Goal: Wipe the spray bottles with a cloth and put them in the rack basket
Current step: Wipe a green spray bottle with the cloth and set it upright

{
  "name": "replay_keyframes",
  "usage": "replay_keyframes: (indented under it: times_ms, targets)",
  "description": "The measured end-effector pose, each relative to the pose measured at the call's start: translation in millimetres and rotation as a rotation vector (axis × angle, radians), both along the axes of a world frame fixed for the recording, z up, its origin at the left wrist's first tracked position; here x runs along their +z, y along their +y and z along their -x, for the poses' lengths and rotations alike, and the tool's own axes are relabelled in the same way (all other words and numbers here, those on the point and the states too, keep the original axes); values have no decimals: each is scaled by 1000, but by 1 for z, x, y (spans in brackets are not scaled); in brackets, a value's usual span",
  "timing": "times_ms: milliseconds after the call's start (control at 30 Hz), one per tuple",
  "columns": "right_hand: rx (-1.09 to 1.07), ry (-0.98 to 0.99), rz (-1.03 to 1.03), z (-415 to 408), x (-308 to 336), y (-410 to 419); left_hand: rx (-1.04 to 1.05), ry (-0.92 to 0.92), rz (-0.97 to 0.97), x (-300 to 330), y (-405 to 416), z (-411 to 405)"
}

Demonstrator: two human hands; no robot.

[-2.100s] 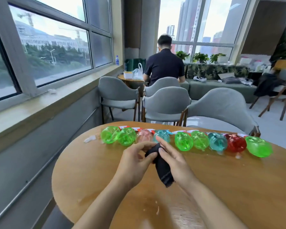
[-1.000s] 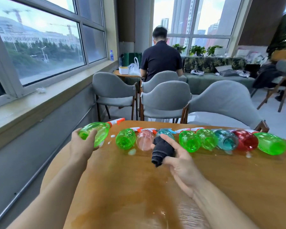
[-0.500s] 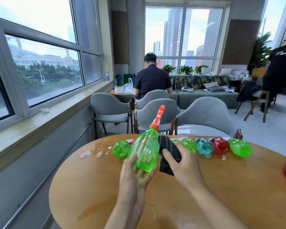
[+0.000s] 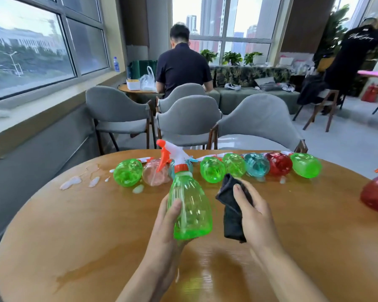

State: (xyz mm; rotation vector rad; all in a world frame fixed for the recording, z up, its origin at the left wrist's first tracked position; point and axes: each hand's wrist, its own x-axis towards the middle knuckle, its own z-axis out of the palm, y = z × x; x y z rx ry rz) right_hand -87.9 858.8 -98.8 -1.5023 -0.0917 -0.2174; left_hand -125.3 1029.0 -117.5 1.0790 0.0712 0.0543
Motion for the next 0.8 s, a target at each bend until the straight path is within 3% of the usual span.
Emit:
replay_keyframes:
  times_ms: [167,500,600,700,800]
  targets:
    - [24,15,40,-6,-18,-1,-73,84,141,-15,-4,-11]
    - [334,94,-198,-5,-17,-9,-98,-69,-28,-26,-14,-16]
    - [249,-25,45,-10,-17,-16,3,-168,-201,-32,-11,-13]
    - [33,-279,249,-10,-2,-22,64,-246,-358,-32,-13,-8]
    - [-10,-538,510,-10,7,-12,37,-310,-451,-30,-17,-2]
